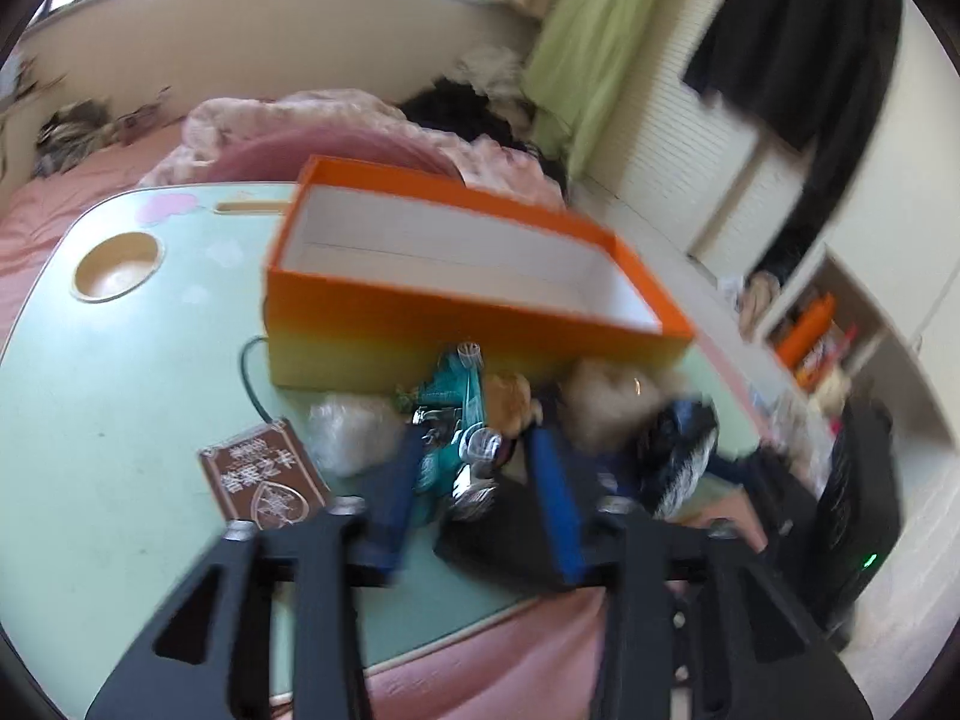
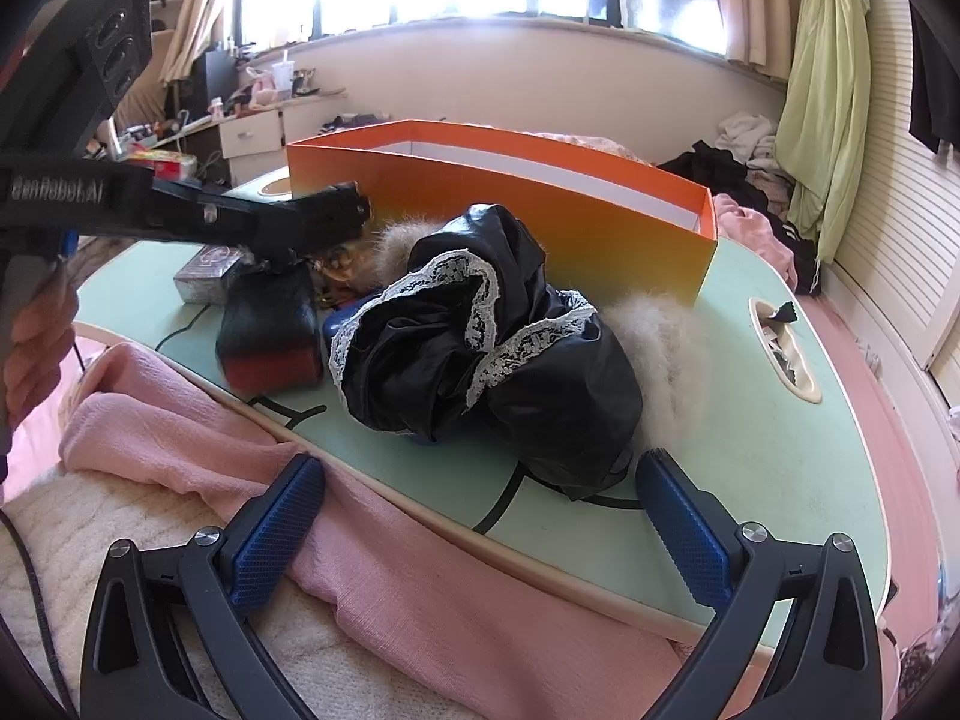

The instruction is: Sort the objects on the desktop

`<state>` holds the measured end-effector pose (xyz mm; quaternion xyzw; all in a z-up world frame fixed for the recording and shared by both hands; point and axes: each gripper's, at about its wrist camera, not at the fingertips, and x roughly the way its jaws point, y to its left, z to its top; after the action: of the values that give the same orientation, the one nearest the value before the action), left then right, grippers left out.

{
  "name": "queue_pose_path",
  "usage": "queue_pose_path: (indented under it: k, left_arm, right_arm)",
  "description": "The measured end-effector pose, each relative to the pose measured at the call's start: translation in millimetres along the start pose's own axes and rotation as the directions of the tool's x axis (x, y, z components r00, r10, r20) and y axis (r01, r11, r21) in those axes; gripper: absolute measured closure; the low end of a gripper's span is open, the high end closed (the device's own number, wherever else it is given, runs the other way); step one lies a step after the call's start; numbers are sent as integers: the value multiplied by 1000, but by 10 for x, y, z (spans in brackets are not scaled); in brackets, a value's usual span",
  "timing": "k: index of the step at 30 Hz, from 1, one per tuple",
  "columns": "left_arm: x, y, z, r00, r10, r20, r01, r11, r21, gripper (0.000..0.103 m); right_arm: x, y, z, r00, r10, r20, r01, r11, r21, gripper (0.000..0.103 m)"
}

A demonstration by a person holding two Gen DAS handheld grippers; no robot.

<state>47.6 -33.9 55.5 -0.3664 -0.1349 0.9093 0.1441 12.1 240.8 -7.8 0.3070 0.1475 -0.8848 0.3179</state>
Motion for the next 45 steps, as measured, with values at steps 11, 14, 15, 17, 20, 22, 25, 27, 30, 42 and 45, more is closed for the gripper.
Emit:
queue_pose_path:
  k: [11,14,15,17,20,22,25,27,30,42,45]
  left_arm:
    - [-616,339,122,987,55,154,-47,998,-52,28]
    - [-611,383,176,985,74,154,-65,996,-60,28]
    - [-575,373,200,984,91,156,-83,995,-56,28]
    - [-524,355,284,979,117,167,-110,992,-54,28]
    - [-339,385,448,981,139,132,-131,989,-72,28]
    - [-164,460,572,986,143,91,-133,986,-102,28]
    - [87,564,668,992,119,39,-112,983,-142,28]
    - [237,610,666,995,104,-5,-103,981,-166,28]
    - [329,618,638,995,93,-22,-95,979,-181,27]
    - [304,863,815,984,178,33,-167,963,-211,27]
    - [130,849,775,976,197,88,-174,961,-217,27]
  right_arm:
    - [-182,-47,159,990,99,-101,-103,994,-40,0]
    - [-473,-192,313,983,148,-107,-155,986,-57,0]
    - [-586,-317,394,983,168,-76,-170,985,-21,0]
    - [-670,-591,532,987,160,-21,-158,984,83,0]
    - [-428,-1114,720,997,83,8,-80,932,354,1]
    - [-142,-1324,747,985,171,-6,-147,860,489,15]
    - [346,-1477,792,925,379,21,-299,692,657,33]
    - [540,-1373,911,926,376,-10,-276,696,663,33]
    - [718,-1177,1135,945,322,-56,-220,752,621,31]
    - [1168,-1197,1603,943,312,-118,-190,794,578,31]
    - [907,-1191,1522,957,284,-57,-207,808,552,31]
